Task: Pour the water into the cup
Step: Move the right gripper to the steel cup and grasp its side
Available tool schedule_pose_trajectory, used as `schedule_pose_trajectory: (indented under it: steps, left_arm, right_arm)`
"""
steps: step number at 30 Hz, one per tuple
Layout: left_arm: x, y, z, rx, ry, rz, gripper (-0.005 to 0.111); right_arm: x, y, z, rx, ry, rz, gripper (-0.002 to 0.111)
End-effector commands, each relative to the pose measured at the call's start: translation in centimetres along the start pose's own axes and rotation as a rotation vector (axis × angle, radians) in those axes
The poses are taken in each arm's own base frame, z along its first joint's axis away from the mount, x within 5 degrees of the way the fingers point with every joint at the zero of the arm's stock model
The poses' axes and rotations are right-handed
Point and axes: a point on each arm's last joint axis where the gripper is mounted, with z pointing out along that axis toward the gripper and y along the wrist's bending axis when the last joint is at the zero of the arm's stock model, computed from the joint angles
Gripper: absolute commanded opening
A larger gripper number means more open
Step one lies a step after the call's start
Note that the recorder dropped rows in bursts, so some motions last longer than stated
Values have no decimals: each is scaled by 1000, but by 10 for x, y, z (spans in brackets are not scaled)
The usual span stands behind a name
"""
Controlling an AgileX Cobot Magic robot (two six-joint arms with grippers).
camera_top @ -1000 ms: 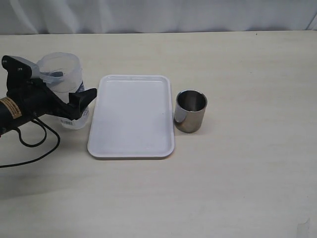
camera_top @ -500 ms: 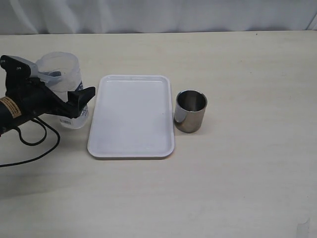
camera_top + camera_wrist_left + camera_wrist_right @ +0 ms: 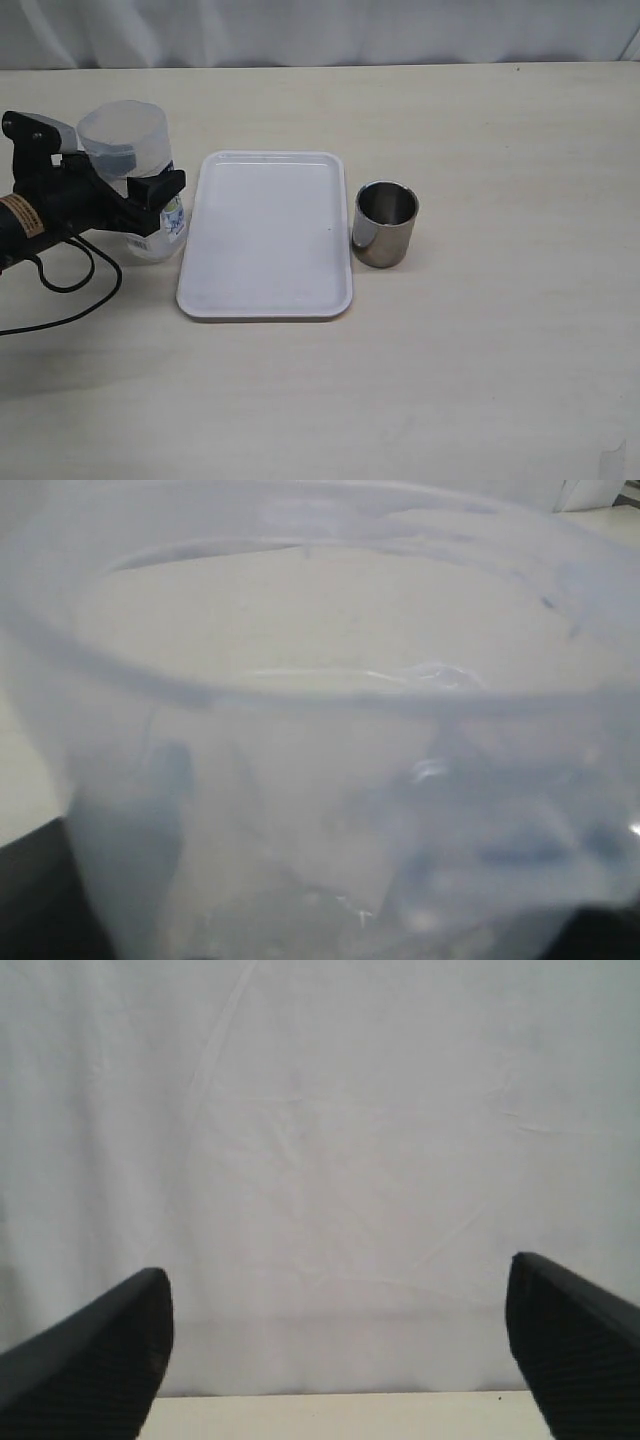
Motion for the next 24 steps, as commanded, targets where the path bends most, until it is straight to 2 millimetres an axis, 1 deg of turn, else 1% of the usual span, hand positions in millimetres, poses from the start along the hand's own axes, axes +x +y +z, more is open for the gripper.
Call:
schedule_pose_trajectory:
  steps: [1, 2, 5, 6, 8, 10, 11, 12, 13, 14, 17, 20, 22, 24]
  left_arm:
    - [3, -2, 1, 16, 27, -10, 0]
    - [3, -2, 1, 16, 27, -10, 0]
    - [3, -2, 1, 16, 27, -10, 0]
    - [3, -2, 1, 17, 25, -10, 0]
    - [3, -2, 1, 17, 25, -10, 0]
    - [3, -3, 1, 19, 26, -9, 0]
    - [3, -3, 1, 19, 26, -9, 0]
    - [3, -3, 1, 19, 26, -9, 0]
    - [3, -3, 1, 19, 26, -9, 0]
    - [3, -3, 1, 19, 26, -9, 0]
    - [3, -3, 1, 19, 26, -9, 0]
    - [3, -3, 1, 19, 26, -9, 0]
    - [3, -3, 1, 19, 26, -9, 0]
    - [3, -3, 1, 19, 26, -9, 0]
  right_arm:
    - [8, 9, 17, -109, 55, -38, 86]
    - [13, 14, 23, -171, 84, -63, 86]
    - [24, 21, 35, -268, 133, -83, 86]
    - [32, 25, 41, -322, 169, -114, 86]
    - [45, 27, 48, -370, 230, -138, 86]
    - [53, 29, 53, -400, 244, -123, 86]
    - [62, 28, 56, -400, 300, -109, 89]
    - [66, 28, 61, -397, 329, -106, 95]
    - [72, 27, 70, -401, 377, -103, 109]
    - [76, 28, 74, -415, 397, -103, 110]
    - [90, 36, 92, -555, 445, -120, 110]
    - [106, 32, 105, -528, 516, -95, 110]
    - [120, 29, 115, -495, 568, -68, 110]
    - [131, 28, 122, -503, 579, -43, 110]
